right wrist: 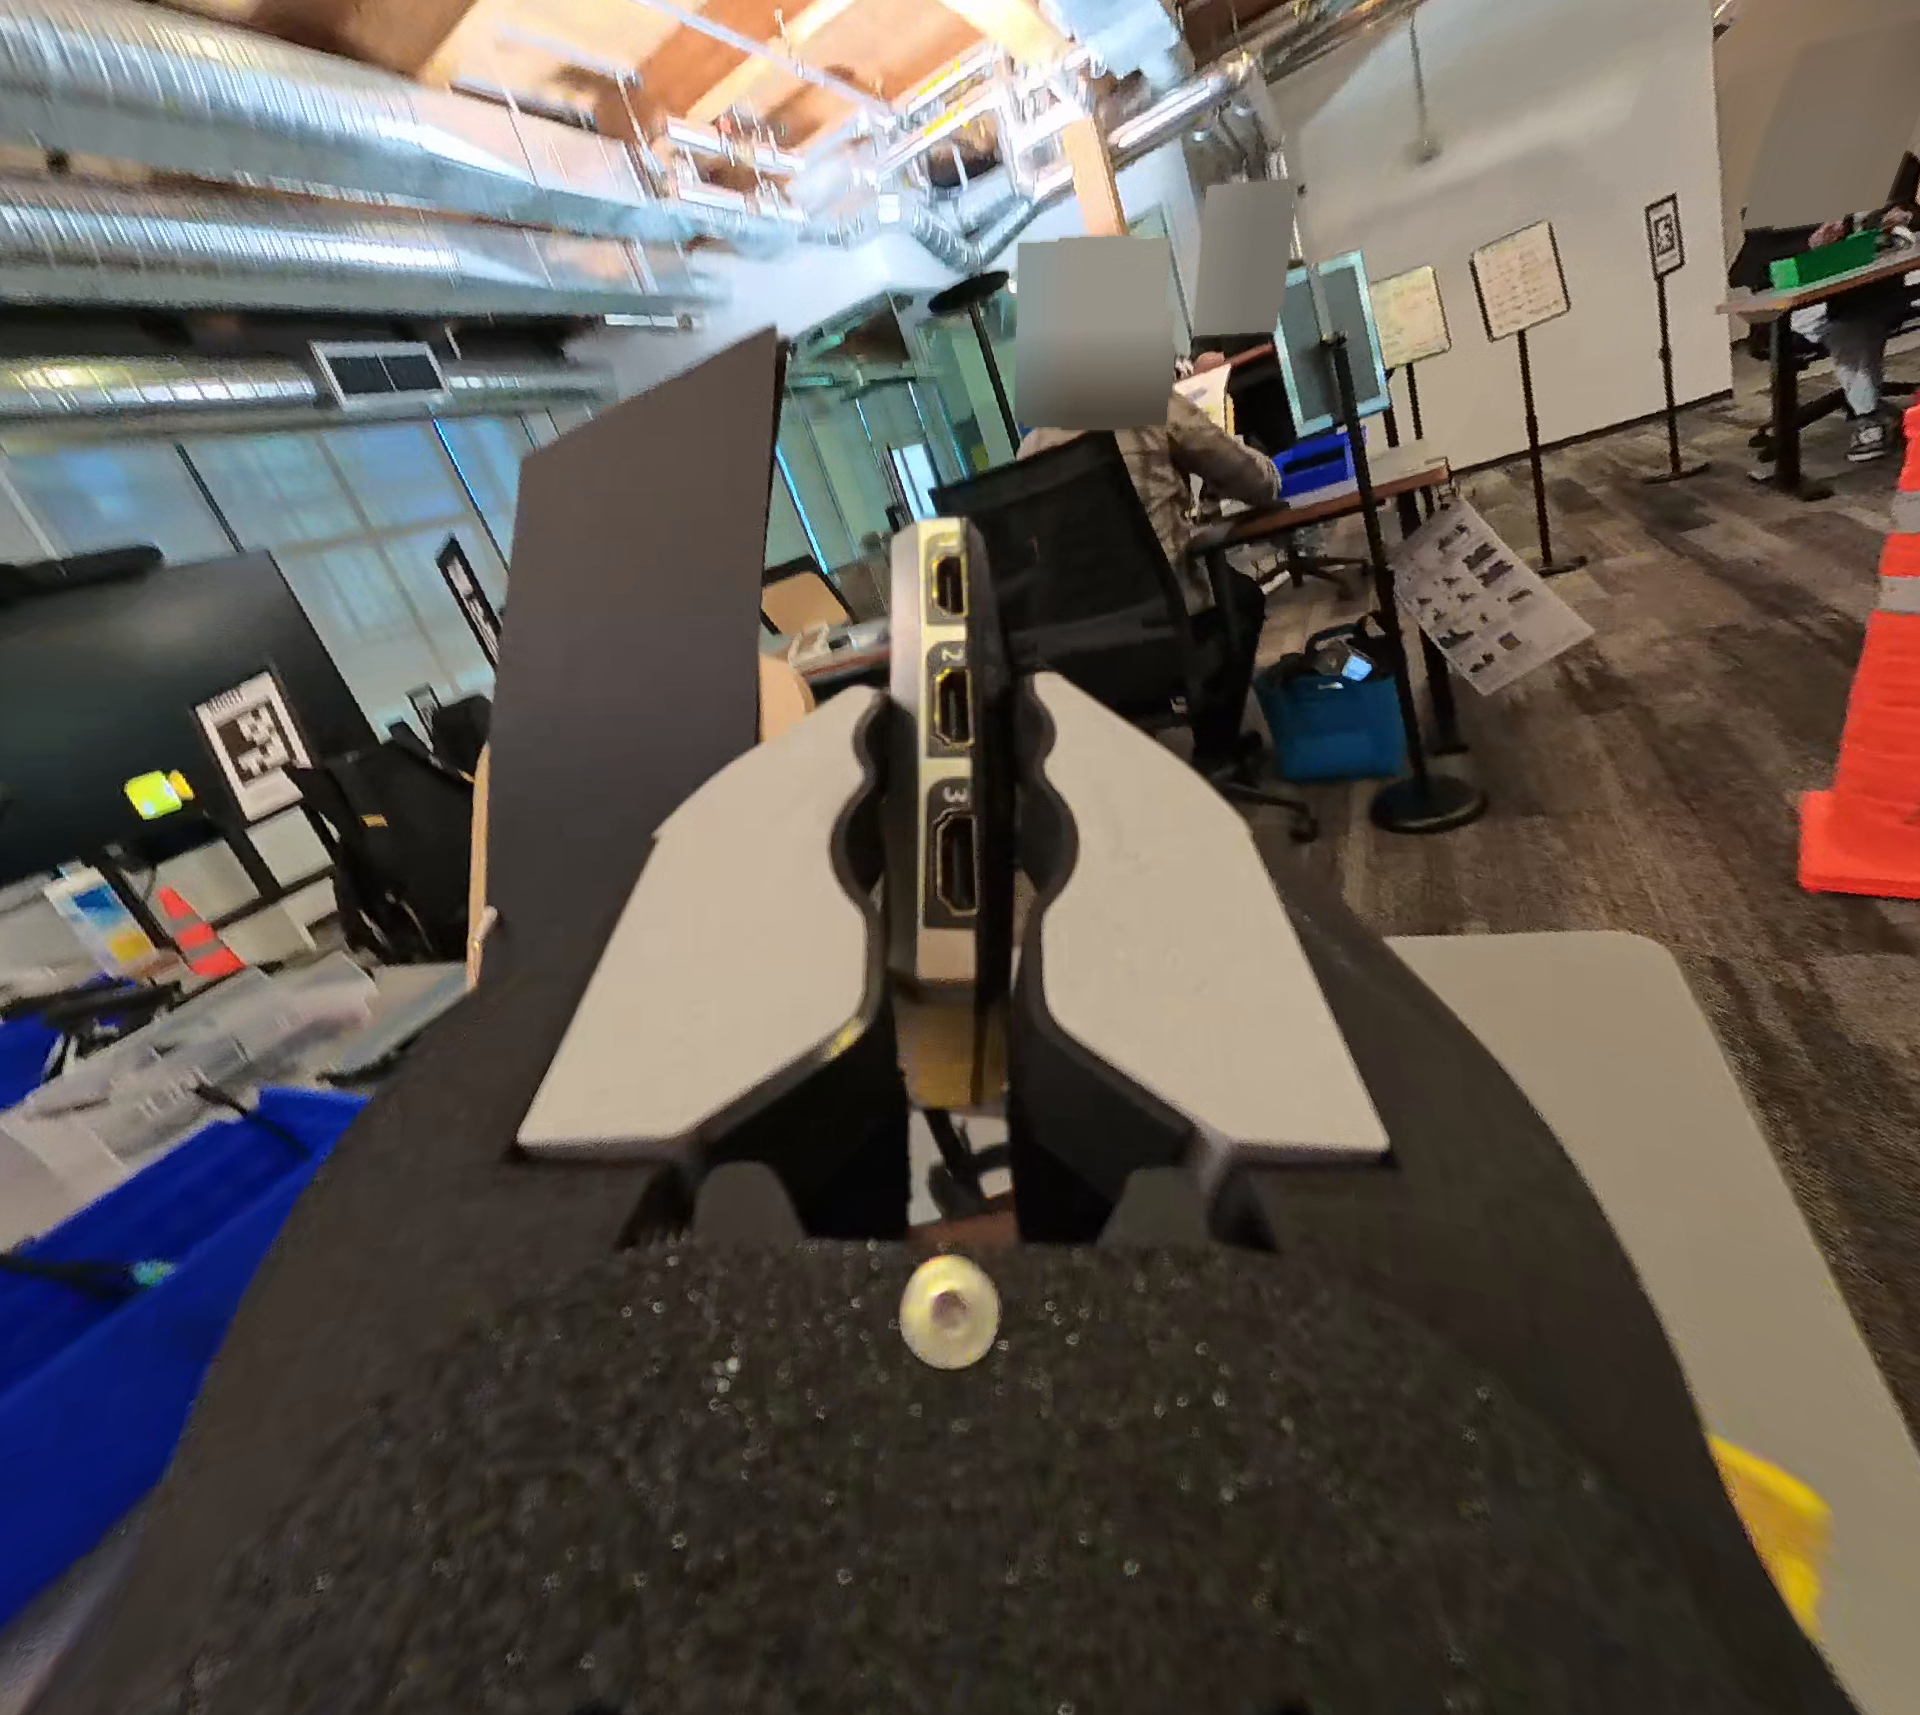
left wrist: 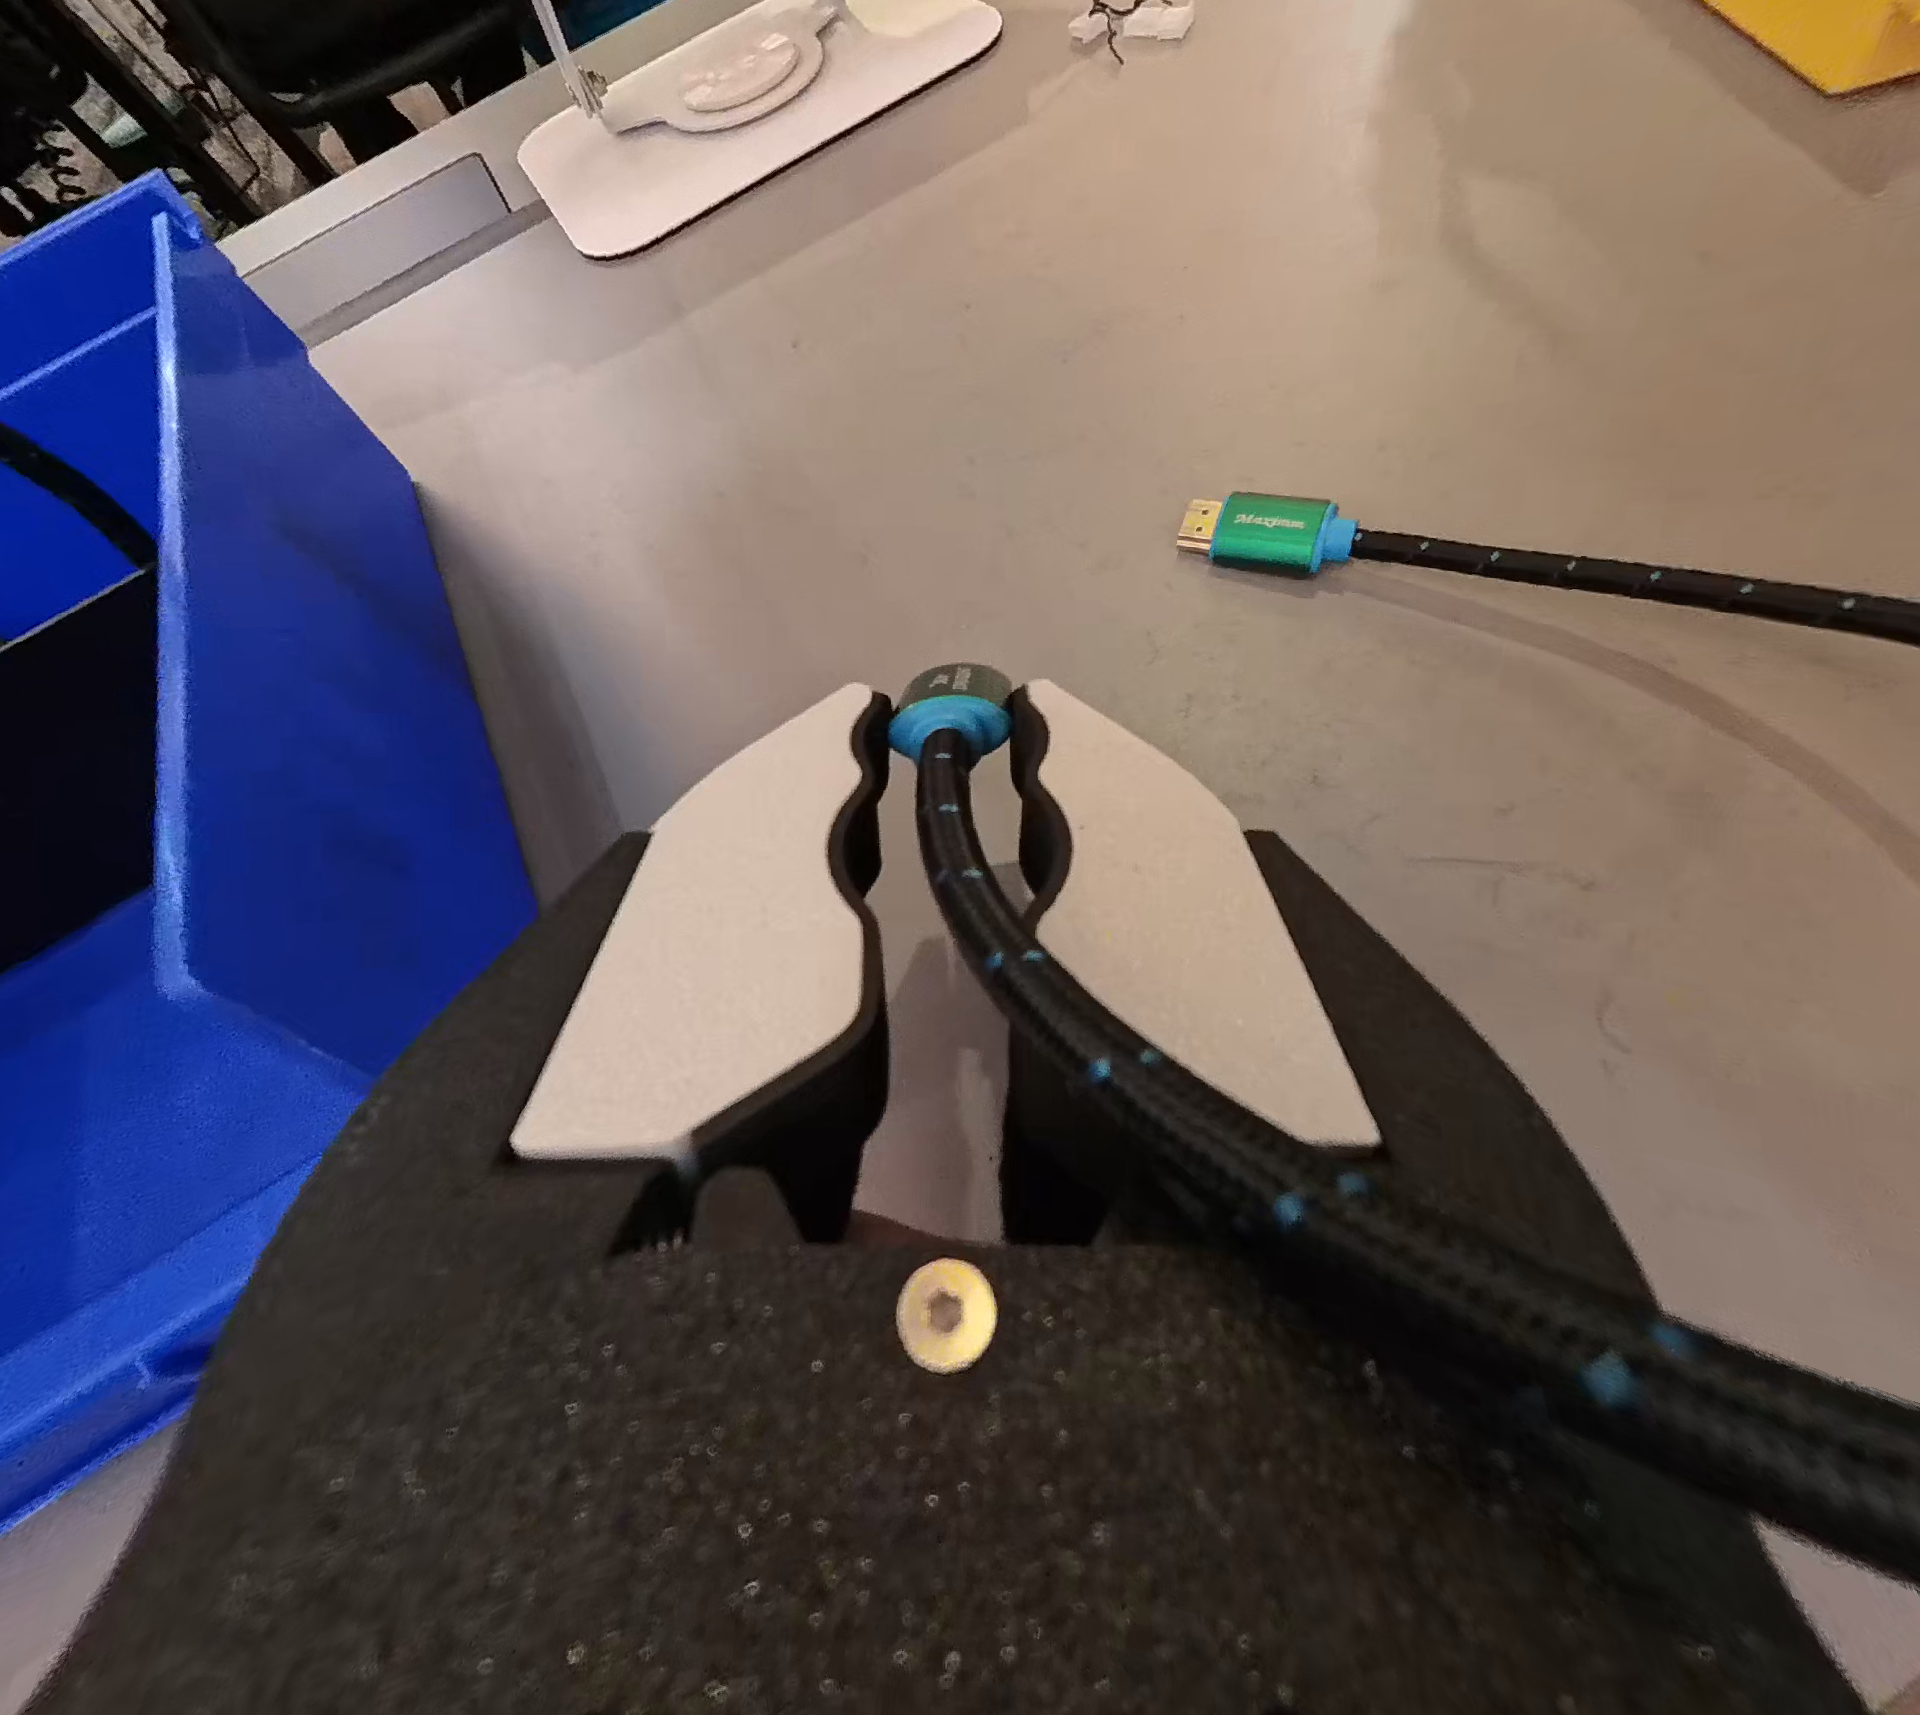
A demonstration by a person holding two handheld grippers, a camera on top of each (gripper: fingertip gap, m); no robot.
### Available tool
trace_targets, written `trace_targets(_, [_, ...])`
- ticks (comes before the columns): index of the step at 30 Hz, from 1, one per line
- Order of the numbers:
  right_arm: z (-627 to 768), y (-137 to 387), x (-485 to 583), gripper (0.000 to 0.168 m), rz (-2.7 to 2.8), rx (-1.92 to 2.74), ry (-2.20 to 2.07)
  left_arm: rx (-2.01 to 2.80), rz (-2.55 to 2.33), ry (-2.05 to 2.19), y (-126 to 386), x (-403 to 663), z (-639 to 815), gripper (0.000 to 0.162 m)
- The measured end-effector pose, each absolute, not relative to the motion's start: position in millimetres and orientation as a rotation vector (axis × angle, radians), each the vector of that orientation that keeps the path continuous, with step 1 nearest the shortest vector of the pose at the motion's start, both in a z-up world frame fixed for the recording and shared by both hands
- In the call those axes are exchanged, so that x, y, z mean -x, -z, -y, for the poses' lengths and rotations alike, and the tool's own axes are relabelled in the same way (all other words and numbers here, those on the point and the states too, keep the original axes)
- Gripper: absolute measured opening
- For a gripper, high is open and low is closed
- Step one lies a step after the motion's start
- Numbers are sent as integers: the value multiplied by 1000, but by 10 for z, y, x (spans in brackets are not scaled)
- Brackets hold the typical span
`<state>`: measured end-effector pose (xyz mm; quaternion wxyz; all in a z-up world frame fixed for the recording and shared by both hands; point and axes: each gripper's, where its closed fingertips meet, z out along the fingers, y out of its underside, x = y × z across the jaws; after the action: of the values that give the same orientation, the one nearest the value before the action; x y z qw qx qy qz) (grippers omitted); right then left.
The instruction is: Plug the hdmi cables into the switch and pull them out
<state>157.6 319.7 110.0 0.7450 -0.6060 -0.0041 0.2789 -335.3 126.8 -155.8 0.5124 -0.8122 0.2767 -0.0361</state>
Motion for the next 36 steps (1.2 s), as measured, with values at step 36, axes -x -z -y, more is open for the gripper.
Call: trace_targets(36, [-3403, 1064, -1834, 22, 298, 2319, 199, 1907, -767, 8, 1555, 3249, -1253, 22])
